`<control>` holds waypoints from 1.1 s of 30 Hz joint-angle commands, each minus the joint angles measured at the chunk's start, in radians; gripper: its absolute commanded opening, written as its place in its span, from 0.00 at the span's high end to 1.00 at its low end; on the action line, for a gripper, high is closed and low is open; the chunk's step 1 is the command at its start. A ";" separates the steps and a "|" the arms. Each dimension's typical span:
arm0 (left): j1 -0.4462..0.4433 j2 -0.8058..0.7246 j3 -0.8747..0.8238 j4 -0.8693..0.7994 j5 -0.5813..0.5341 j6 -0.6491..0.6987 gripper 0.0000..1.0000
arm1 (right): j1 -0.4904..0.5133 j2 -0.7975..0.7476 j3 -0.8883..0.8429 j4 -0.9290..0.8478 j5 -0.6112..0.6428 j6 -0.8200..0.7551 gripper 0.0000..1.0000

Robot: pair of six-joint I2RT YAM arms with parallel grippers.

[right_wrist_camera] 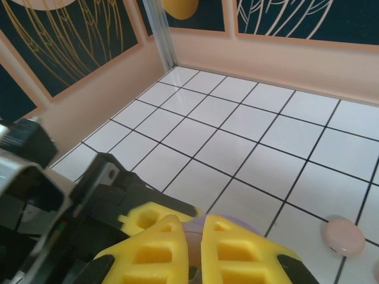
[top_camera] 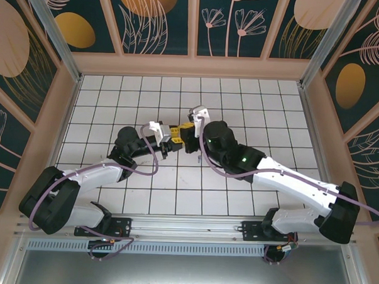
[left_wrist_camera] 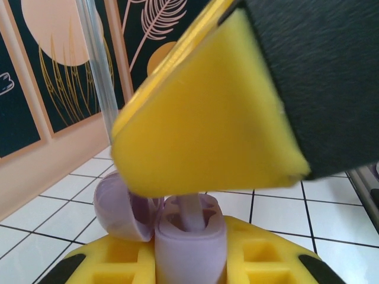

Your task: Insert wireless bluetooth earbuds into charging case

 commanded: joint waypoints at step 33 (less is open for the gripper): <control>-0.008 -0.055 0.044 0.088 0.068 0.001 1.00 | -0.033 -0.170 -0.037 0.001 -0.115 0.113 0.92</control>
